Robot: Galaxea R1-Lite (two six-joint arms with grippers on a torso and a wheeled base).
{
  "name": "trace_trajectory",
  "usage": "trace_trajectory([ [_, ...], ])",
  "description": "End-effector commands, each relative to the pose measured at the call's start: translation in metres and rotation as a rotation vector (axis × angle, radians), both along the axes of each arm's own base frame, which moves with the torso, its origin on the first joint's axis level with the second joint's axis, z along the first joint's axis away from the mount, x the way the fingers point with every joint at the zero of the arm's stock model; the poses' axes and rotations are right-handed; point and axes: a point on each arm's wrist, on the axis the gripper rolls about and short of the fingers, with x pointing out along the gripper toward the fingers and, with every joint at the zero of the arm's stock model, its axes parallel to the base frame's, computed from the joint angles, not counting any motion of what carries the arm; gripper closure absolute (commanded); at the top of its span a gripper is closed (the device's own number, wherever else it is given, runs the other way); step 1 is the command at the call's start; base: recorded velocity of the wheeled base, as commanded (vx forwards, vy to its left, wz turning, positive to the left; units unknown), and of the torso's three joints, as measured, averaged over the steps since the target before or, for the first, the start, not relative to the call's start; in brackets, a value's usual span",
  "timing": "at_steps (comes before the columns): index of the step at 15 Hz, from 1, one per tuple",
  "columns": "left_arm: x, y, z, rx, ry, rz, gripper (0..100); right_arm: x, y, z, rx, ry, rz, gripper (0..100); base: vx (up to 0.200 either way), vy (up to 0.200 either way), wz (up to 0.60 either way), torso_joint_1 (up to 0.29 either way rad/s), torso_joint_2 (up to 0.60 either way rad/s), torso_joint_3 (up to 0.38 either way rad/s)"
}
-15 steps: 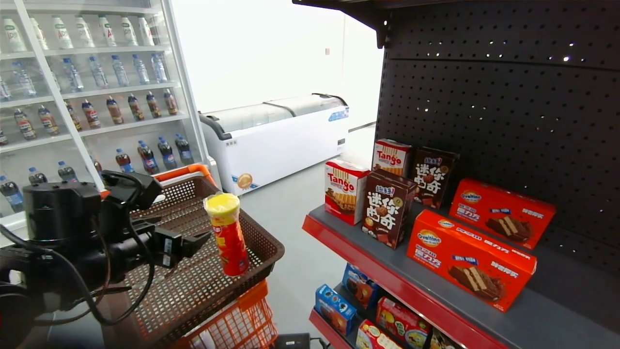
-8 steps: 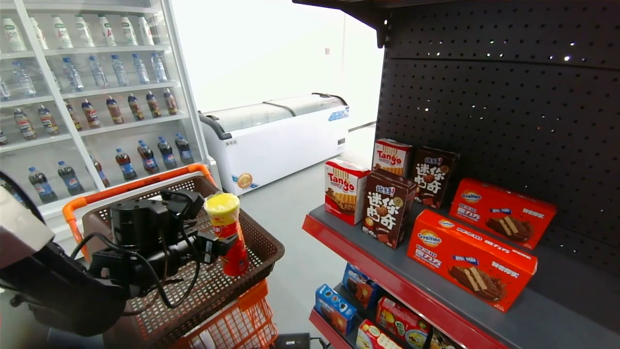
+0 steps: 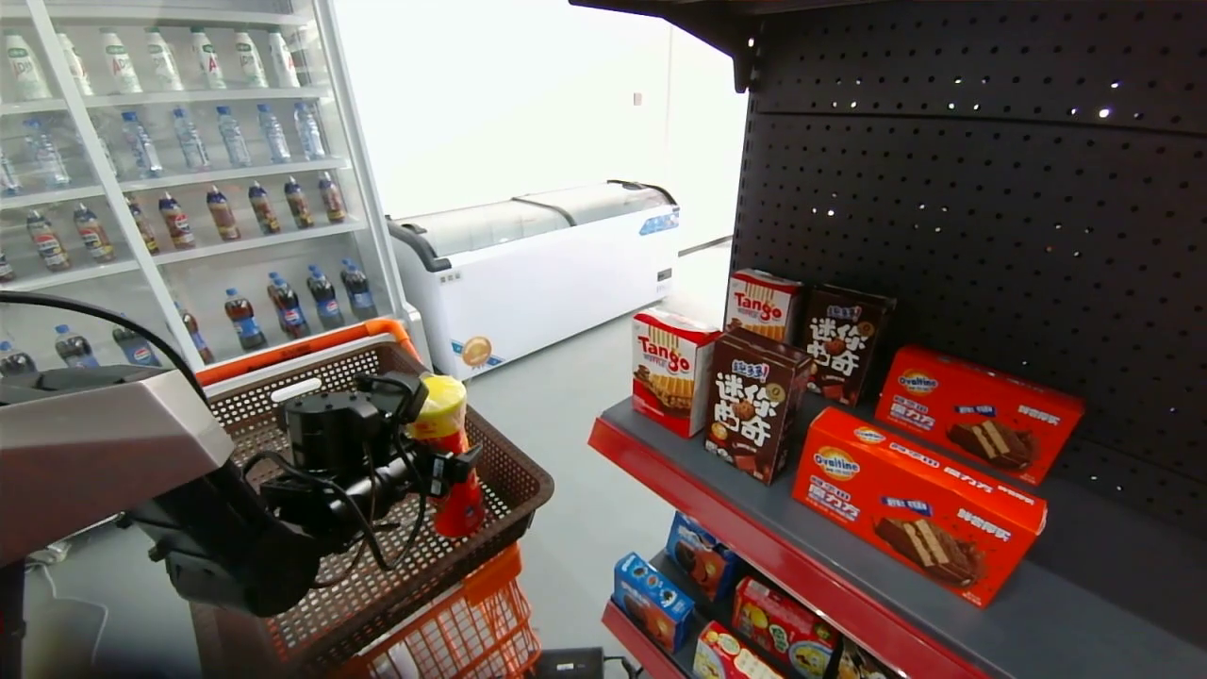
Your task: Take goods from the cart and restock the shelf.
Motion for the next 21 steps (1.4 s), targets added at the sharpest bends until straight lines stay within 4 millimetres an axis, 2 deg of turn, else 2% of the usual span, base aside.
trace_trajectory([
  [1,0.010,-0.001,-0.011,0.004,0.007,0.009,0,0.000,0.000,0.000,0.000,0.001,0.001,0,0.000,0.000,0.00,0.000,0.00,0.000],
  [3,0.013,-0.002,-0.016,0.005,0.004,0.010,0,0.000,0.000,0.000,0.000,0.001,0.001,0,0.000,0.000,0.00,0.000,0.00,0.000],
  [4,0.015,-0.002,-0.017,0.005,-0.004,0.010,100,0.000,0.000,0.000,0.000,0.003,0.001,0,0.000,0.000,0.00,0.000,0.00,0.000],
  [8,0.014,-0.006,-0.018,0.029,0.029,0.020,100,0.000,0.000,0.000,0.000,0.001,0.001,0,0.000,0.000,0.00,0.000,0.00,0.000],
  [9,0.016,-0.011,-0.009,0.022,0.003,0.012,100,0.000,0.000,0.000,0.000,0.001,0.001,0,0.000,0.000,0.00,0.000,0.00,0.000],
  [12,0.015,-0.029,0.037,-0.006,-0.047,-0.093,100,0.000,0.000,0.000,0.000,0.001,0.001,0,0.000,0.000,0.00,0.000,0.00,0.000],
  [14,0.004,-0.051,0.076,-0.058,-0.054,-0.257,100,0.000,0.000,0.000,0.000,0.003,0.001,0,0.000,0.000,0.00,0.000,0.00,0.000],
  [16,-0.009,-0.066,0.109,-0.092,-0.096,-0.329,100,0.000,0.000,0.000,0.000,0.001,0.001,0,0.000,0.000,0.00,0.000,0.00,0.000],
  [17,-0.011,-0.067,0.113,-0.093,-0.102,-0.332,100,0.000,0.000,0.000,0.000,0.003,0.001,0,0.000,0.000,0.00,0.000,0.00,0.000],
  [18,-0.023,-0.065,0.129,-0.106,-0.120,-0.390,100,0.000,0.000,0.000,0.000,0.003,0.001,0,0.000,0.000,0.00,0.000,0.00,0.000],
  [21,-0.054,-0.063,0.147,-0.137,-0.147,-0.524,100,0.000,0.000,0.000,0.000,0.001,0.001,0,0.000,0.000,0.00,0.000,0.00,0.000],
])
